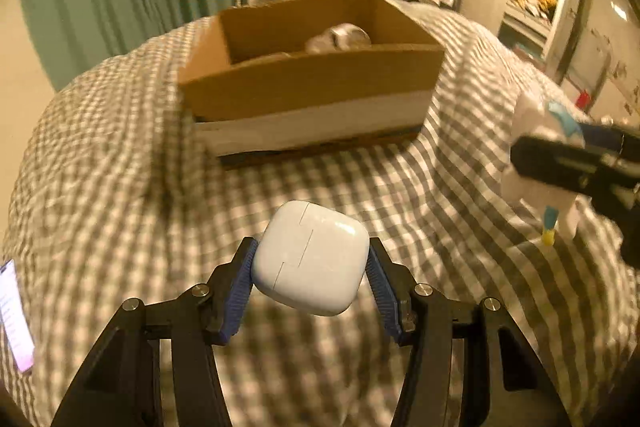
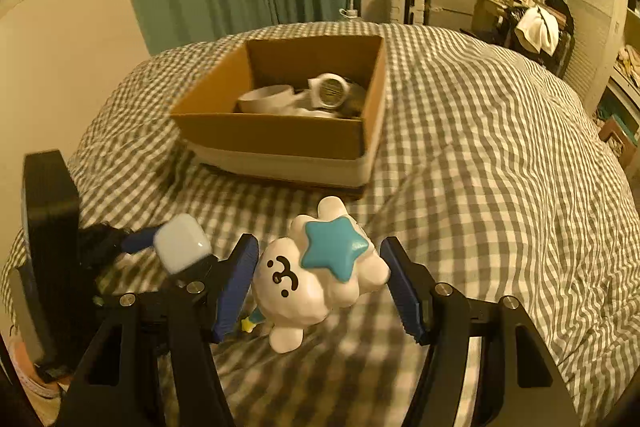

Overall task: Organize objects
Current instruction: 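Carry the earbuds case and star toy in both tools over the box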

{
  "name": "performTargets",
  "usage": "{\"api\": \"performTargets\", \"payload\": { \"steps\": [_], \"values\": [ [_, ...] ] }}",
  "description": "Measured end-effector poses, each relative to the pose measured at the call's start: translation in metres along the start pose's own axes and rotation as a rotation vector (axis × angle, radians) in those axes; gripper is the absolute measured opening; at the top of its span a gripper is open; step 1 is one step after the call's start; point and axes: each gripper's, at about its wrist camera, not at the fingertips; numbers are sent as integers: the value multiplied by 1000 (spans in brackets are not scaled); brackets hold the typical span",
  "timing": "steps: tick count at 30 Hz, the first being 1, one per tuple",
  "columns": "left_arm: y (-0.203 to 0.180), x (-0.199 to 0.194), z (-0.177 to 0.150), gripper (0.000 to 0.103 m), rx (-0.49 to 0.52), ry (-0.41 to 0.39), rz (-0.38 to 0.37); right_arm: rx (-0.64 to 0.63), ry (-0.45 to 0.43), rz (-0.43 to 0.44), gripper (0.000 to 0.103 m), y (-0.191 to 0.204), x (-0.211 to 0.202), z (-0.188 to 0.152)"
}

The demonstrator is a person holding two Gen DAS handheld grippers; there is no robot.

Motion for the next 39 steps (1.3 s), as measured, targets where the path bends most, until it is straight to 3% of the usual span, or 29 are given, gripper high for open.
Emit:
{"api": "performTargets", "payload": {
  "steps": [11, 15, 21, 25, 30, 39],
  "values": [
    [31, -69, 6, 56, -61, -112, -6, -42, -51, -6, 63, 31, -41, 1],
    [34, -93, 25, 56, -60, -158, -16, -46, -97, 3, 63, 31, -62, 18],
    [42, -107, 78, 56, -58, -195, -25, -35, -158, 12, 63, 22, -76, 69],
    [42, -102, 111, 56, -33, -216, 31, -29, -178, 24, 63, 17, -72, 106],
    [49, -74, 149, 56, -31, -211, 20, -23, -158, 41, 63, 10, -43, 145],
    [48, -3, 184, 56, 3, -152, 26, 5, -73, 65, 63, -16, 31, 175]
  ]
}}
Point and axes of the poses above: each gripper's, at about its wrist camera, not at the fingertips, and x roughly the way its jaws point, y to its left, z to its top, and after that the axes turned 15 degrees about y, right-handed
